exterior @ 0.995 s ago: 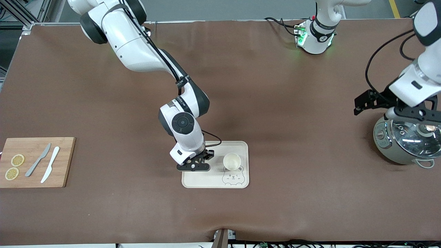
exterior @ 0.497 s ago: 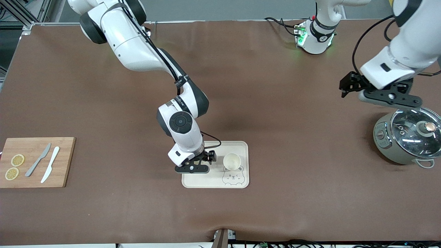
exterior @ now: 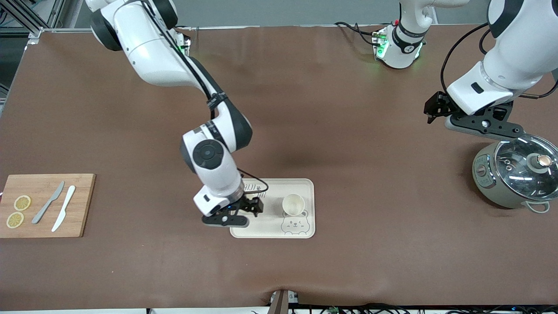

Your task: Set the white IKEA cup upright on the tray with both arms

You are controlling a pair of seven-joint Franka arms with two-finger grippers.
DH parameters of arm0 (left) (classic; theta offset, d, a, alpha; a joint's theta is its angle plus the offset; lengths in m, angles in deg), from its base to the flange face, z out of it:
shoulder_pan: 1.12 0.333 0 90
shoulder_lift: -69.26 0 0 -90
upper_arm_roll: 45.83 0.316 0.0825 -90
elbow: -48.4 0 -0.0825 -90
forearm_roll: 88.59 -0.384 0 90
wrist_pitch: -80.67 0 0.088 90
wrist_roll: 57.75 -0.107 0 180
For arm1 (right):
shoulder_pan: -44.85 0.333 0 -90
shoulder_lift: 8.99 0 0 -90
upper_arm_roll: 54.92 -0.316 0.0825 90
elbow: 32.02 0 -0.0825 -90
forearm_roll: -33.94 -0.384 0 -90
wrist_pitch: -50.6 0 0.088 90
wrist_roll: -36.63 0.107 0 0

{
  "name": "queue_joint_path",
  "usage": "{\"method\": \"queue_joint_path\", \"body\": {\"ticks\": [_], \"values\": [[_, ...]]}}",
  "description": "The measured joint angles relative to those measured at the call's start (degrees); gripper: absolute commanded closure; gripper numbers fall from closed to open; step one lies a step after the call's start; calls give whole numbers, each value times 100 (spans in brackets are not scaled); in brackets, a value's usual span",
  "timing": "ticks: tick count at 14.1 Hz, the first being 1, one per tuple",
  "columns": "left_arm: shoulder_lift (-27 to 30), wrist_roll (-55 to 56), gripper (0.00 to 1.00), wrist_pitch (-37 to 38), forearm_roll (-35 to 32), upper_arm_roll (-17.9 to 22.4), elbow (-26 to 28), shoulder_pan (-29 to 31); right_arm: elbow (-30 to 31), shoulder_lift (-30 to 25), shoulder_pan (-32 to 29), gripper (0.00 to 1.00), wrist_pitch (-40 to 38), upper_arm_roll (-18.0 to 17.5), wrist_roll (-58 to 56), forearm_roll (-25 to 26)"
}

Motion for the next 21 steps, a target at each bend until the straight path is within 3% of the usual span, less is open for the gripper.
{"method": "queue_joint_path", "body": {"ticks": [6, 10, 14, 21], "values": [[-51, 5, 0, -80, 44, 0, -22, 1, -14, -407, -574, 0, -252, -4, -55, -1], [-59, 68, 0, -95, 54, -13, -59, -6, -15, -704, -1021, 0, -928, 8, -168, 0], [-59, 131, 0, -101, 54, -22, -123, -30, 69, -1038, -1478, 0, -1424, 21, -1465, -2], [-63, 139, 0, -121, 54, -19, -308, -16, 1310, -2161, -2092, 0, -1500, 21, -1927, -3]]}}
